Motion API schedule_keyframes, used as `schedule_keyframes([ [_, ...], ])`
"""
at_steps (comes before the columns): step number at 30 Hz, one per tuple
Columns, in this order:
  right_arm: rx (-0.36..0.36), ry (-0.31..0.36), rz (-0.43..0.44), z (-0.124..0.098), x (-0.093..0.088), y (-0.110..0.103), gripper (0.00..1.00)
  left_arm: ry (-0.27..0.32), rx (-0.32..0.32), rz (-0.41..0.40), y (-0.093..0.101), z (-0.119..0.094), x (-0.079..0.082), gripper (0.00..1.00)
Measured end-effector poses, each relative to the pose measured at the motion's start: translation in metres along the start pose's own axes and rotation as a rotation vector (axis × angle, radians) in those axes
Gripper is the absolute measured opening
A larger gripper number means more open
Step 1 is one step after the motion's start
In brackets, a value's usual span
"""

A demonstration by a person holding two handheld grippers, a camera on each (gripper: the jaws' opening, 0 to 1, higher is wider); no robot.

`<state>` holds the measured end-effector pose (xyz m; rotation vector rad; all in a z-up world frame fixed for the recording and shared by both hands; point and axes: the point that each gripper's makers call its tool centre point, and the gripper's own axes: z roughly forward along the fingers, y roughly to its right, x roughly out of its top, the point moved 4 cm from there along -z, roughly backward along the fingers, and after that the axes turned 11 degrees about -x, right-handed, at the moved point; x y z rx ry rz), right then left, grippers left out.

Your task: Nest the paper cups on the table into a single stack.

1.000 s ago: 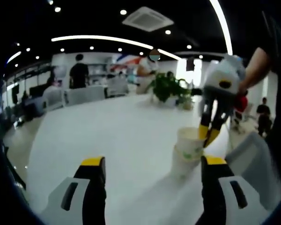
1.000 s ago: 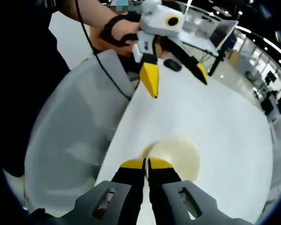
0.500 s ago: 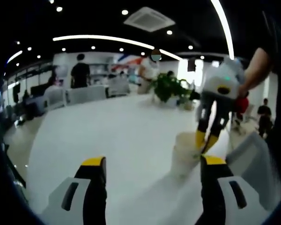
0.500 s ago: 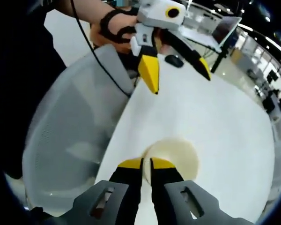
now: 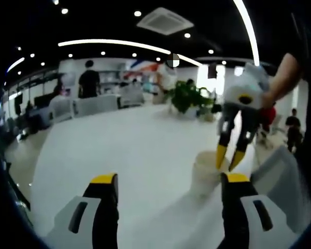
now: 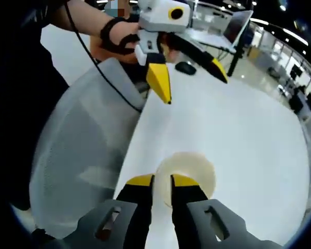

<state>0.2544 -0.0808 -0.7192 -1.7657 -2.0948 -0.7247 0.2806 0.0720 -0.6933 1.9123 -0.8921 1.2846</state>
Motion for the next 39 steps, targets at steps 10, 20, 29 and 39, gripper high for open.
schedule_keyframes([
  [10, -0.027, 0.01, 0.03, -0.007, -0.007, 0.002, 0.09, -0.004, -0.005, -0.005, 0.001, 0.002, -0.002, 0.79],
  [20, -0.116, 0.112, 0.213, -0.014, -0.009, 0.012, 0.15, -0.018, -0.014, -0.003, 0.003, 0.002, -0.004, 0.78],
  [29, -0.164, 0.198, 0.34, -0.022, -0.013, 0.019, 0.24, -0.022, -0.013, -0.004, 0.004, 0.001, -0.004, 0.78],
  [39, -0.203, 0.228, 0.372, -0.028, -0.018, 0.024, 0.32, -0.033, -0.02, -0.002, 0.007, 0.002, -0.007, 0.77],
])
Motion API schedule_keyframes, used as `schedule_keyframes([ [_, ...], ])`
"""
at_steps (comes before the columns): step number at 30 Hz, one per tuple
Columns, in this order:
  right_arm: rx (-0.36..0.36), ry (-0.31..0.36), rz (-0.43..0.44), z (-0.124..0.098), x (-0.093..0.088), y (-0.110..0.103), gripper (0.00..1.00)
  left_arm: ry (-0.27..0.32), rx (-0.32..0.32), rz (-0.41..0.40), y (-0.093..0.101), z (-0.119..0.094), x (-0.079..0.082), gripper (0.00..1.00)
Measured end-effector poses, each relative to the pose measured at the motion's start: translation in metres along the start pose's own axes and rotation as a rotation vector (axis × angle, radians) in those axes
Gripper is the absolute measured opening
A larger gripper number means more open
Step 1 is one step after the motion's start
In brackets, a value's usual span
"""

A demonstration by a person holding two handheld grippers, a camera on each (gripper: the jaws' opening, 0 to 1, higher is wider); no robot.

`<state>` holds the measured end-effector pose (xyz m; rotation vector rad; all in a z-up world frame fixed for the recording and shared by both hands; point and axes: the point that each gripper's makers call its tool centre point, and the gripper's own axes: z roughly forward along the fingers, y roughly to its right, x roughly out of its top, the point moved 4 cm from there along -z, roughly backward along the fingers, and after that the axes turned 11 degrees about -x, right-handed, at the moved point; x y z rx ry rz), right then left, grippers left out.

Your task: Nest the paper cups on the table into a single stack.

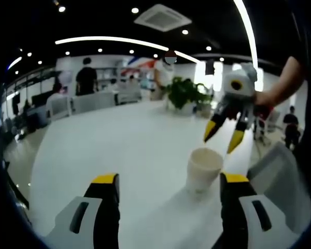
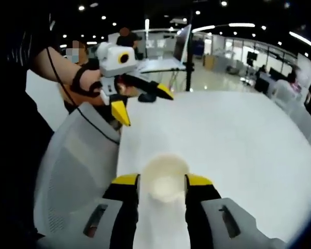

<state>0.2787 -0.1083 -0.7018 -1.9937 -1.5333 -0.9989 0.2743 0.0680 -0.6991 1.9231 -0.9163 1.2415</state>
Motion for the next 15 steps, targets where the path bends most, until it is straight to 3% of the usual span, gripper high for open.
schedule_keyframes([
  [15, -0.041, 0.01, 0.025, -0.005, -0.0083, 0.005, 0.45, 0.001, -0.01, -0.009, 0.0001, 0.0029, -0.0009, 0.77],
])
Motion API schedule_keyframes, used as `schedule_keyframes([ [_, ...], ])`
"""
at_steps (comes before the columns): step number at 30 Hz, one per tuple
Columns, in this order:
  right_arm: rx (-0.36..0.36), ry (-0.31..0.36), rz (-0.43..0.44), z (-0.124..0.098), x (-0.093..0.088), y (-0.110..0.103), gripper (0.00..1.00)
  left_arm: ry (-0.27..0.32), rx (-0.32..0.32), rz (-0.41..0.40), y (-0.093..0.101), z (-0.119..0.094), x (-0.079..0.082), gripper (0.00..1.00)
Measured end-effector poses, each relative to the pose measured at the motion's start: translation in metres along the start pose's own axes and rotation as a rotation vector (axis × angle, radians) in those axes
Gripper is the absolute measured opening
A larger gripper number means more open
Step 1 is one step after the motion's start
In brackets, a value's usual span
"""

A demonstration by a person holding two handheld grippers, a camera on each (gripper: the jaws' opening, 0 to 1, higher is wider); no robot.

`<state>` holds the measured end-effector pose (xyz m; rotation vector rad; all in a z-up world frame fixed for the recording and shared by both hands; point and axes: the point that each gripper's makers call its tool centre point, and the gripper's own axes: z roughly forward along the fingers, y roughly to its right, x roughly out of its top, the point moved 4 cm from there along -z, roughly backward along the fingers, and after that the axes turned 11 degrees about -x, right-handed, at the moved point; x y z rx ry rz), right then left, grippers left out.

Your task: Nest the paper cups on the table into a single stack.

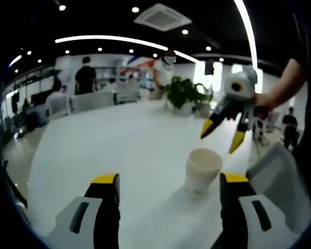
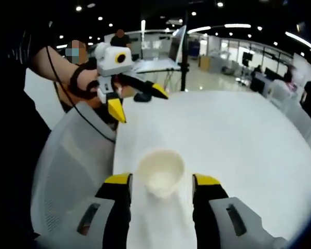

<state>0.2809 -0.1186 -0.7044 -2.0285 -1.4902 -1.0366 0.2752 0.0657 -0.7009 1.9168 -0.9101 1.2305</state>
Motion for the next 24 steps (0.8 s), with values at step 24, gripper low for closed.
schedule_keyframes([
  [24, -0.05, -0.012, 0.039, -0.003, -0.022, 0.0, 0.62, -0.008, -0.027, -0.003, 0.003, 0.005, -0.003, 0.76],
])
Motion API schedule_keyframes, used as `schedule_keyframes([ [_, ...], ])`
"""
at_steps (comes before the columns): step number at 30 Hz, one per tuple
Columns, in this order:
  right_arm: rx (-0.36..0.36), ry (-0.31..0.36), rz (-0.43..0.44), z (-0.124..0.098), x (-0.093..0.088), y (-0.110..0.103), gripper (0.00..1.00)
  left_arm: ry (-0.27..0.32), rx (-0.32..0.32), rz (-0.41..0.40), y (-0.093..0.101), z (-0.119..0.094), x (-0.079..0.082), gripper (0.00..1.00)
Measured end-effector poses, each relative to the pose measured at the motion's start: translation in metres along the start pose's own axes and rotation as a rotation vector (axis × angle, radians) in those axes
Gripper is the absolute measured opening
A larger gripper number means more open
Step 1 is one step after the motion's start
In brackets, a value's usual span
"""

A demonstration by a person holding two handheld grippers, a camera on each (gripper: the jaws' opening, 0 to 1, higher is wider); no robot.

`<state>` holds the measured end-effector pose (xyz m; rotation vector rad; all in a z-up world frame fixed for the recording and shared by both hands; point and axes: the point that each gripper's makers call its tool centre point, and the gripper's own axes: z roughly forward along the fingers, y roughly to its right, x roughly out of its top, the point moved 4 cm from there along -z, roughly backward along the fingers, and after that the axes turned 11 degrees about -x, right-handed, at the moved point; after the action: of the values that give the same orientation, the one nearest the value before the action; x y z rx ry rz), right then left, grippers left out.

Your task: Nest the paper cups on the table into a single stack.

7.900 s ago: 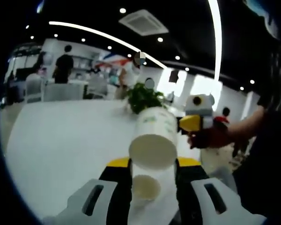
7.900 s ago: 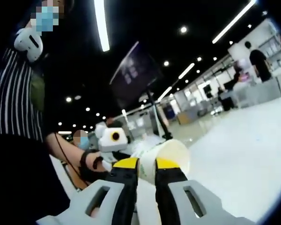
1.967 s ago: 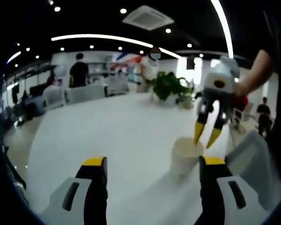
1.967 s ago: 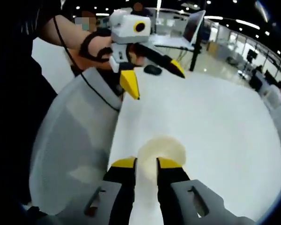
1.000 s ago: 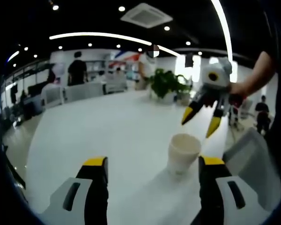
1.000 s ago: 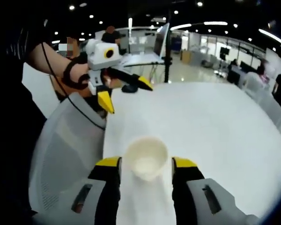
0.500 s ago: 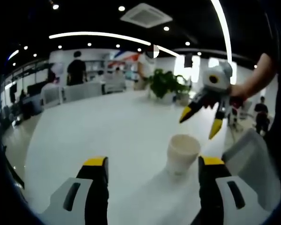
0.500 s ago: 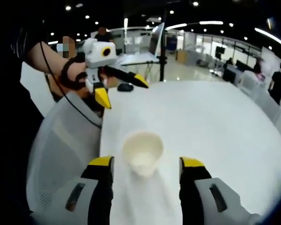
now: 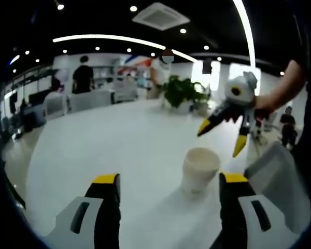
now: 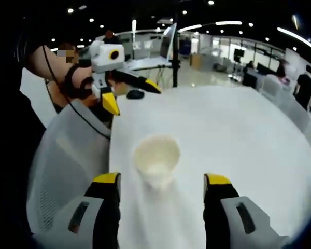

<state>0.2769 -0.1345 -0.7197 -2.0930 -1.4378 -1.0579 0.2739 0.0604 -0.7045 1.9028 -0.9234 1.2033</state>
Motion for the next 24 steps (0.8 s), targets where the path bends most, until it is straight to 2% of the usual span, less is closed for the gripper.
schedule_keyframes([
  [3, 0.003, -0.009, 0.007, 0.002, -0.007, -0.003, 0.61, 0.008, -0.02, -0.015, 0.001, 0.003, -0.003, 0.76],
  [5, -0.001, -0.008, 0.022, 0.003, -0.009, -0.005, 0.61, -0.01, -0.031, -0.03, 0.002, 0.005, -0.008, 0.76],
  [8, -0.01, 0.003, 0.041, 0.004, -0.008, -0.008, 0.61, -0.04, -0.056, -0.017, 0.007, 0.008, -0.013, 0.75],
  [24, -0.022, 0.012, 0.077, 0.012, -0.018, -0.015, 0.57, -0.085, -0.116, 0.015, 0.014, 0.022, -0.022, 0.73],
])
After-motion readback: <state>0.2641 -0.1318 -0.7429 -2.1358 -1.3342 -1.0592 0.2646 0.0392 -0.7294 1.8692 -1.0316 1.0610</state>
